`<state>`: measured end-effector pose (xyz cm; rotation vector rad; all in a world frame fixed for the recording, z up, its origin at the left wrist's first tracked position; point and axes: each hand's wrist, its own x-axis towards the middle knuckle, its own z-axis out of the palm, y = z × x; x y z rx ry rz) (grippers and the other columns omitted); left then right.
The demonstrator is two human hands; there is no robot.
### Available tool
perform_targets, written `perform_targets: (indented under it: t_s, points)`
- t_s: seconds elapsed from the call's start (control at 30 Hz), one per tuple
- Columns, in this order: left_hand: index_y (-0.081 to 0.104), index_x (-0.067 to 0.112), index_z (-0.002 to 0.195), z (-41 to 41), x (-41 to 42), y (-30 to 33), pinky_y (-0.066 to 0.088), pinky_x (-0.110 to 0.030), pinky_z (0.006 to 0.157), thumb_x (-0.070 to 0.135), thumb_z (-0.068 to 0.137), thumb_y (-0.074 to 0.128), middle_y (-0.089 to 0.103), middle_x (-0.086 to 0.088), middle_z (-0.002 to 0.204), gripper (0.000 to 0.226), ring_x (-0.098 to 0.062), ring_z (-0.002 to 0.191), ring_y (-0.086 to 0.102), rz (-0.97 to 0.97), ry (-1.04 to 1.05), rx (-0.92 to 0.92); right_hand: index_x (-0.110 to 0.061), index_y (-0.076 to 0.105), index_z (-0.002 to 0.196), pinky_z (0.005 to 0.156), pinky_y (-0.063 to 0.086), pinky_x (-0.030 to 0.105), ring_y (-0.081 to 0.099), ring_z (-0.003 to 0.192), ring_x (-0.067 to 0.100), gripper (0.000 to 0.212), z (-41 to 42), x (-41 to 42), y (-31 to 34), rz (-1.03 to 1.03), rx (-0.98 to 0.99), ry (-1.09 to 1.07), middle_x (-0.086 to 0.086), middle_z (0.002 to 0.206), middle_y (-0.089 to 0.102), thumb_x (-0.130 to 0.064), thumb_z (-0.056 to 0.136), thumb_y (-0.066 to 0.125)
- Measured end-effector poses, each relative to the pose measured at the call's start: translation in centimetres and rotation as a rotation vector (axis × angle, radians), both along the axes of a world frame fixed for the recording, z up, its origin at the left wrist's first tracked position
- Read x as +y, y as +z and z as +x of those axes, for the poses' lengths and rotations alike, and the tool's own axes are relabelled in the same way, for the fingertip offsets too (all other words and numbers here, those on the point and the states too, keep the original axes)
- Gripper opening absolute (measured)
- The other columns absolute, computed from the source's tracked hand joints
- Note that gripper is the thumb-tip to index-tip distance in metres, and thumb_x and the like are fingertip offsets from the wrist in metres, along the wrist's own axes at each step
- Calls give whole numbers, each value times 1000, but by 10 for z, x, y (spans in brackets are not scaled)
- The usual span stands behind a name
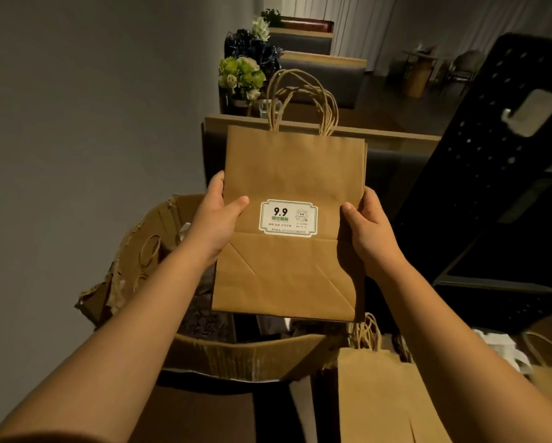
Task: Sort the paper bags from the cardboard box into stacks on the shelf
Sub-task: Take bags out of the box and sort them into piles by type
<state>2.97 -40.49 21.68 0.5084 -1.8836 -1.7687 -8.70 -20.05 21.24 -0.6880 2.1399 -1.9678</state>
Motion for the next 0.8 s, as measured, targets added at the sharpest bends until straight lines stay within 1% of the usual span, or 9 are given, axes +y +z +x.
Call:
perform_targets:
  t_s: [0.03,0.17,0.27,0.37,0.47,0.57,0.63,0.73,0.8]
  points:
    - [45,39,124,1,14,2,52,-40,95,11,98,51,63,9,120,39,-11,107,64,13,-9,9,-27,44,128,97,51,38,61,111,12,29,3,13,1,-6,-9,-11,-4,122,60,-19,100,47]
    - [34,33,140,8,69,2,47,-41,101,13,94,58,59,12,123,56,-10,114,58,-33,-59,-35,-28,43,127,91,49,28,59,110,8,28,13,66,0,1,2,-35,-9,120,59,-19,101,46]
    - [31,33,142,14,110,-5,46,-42,103,11,93,59,58,11,127,60,-10,117,57,-23,-93,-56,-26,43,130,87,48,22,60,108,6,29,20,114,-4,40,1,-20,-11,119,60,-21,101,45]
    - [23,33,147,19,158,-21,43,-44,106,12,93,61,54,9,136,69,-11,122,54,-3,-100,-75,-28,44,130,89,49,25,62,107,5,29,25,169,-11,55,-4,10,-11,119,62,-22,101,45]
    - [19,29,149,19,210,-36,40,-39,108,12,93,60,49,10,140,72,-11,127,50,-15,-98,-91,-34,45,125,93,51,31,63,110,10,27,23,221,-21,71,-22,36,-10,120,63,-21,101,45]
    - [17,32,151,16,254,-52,37,-43,111,12,93,60,46,8,145,74,-12,130,47,6,-113,-109,-32,45,123,93,52,28,62,111,11,28,20,264,-32,80,-56,47,-8,121,62,-17,101,43]
    - [16,32,151,10,285,-63,37,-43,111,12,94,60,46,8,144,75,-12,130,47,32,-126,-136,-30,45,125,93,51,27,62,110,10,27,18,296,-41,111,-87,28,-8,121,62,-17,101,43]
    - [19,31,148,0,335,-78,39,-36,105,13,95,59,48,13,138,69,-9,125,48,51,-166,-166,-32,48,121,90,49,24,63,109,8,26,12,344,-54,120,-139,-3,-9,119,64,-15,102,43]
    - [22,33,146,-6,363,-90,40,-33,103,12,95,58,49,14,135,66,-6,122,49,76,-190,-189,-33,49,118,91,50,24,63,109,8,26,8,372,-62,136,-181,-24,-10,118,64,-13,102,43]
